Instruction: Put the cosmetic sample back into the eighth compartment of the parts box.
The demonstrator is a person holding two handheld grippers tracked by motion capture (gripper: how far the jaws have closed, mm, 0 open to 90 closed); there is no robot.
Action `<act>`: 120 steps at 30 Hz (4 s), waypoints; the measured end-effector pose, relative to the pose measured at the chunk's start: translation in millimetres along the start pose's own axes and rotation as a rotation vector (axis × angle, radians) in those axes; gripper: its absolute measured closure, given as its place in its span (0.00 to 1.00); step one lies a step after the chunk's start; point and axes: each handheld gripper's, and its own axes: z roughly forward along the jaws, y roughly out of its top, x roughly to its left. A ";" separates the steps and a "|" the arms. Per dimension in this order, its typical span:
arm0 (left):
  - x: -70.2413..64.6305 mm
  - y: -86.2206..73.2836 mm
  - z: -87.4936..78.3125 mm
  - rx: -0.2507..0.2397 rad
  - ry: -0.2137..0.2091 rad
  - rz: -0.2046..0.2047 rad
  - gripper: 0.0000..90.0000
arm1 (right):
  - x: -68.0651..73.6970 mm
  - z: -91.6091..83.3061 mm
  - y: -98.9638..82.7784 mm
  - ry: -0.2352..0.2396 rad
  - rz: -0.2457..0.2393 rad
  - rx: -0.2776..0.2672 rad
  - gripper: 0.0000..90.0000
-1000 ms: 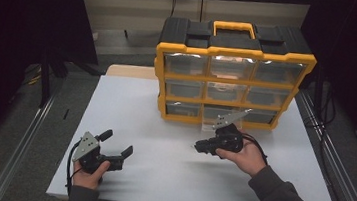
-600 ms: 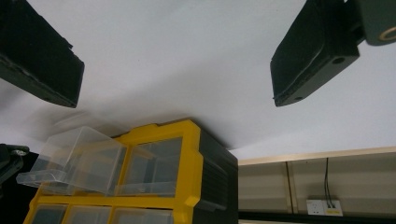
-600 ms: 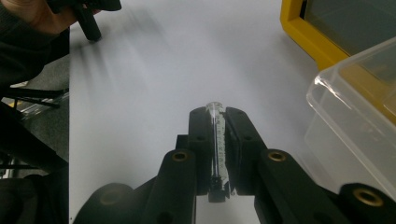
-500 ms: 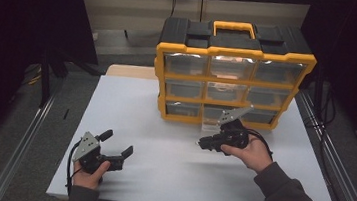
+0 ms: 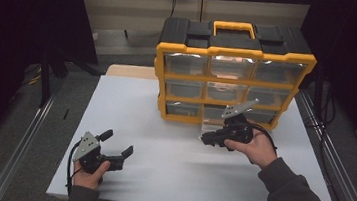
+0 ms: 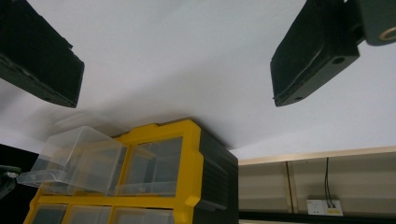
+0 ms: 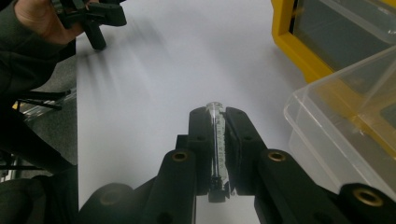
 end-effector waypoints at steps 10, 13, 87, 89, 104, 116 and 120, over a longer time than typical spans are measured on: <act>-0.1 0.1 0.1 -0.001 -0.001 0.000 0.03 | -2.0 -7.6 5.8 -0.008 -0.007 0.003 0.91; 0.1 0.0 0.2 -0.001 0.000 0.000 0.03 | -4.7 -11.5 7.9 -0.013 -0.004 0.000 0.91; 0.4 0.2 0.7 -0.005 -0.002 0.000 0.03 | -46.7 -38.5 21.1 -0.139 0.043 -0.050 0.91; 0.5 0.2 0.7 -0.005 -0.002 0.001 0.03 | -47.0 -38.4 21.0 -0.147 0.044 -0.046 0.91; 0.5 0.2 0.8 -0.006 -0.002 -0.001 0.03 | -56.1 -38.3 18.9 -0.168 0.052 -0.052 0.91; 0.4 0.2 1.0 -0.006 -0.001 -0.002 0.03 | -61.1 -37.9 17.6 -0.197 0.047 -0.050 0.90; 0.5 0.2 0.9 -0.007 -0.001 -0.002 0.03 | -62.9 -38.1 16.8 -0.203 0.048 -0.048 0.90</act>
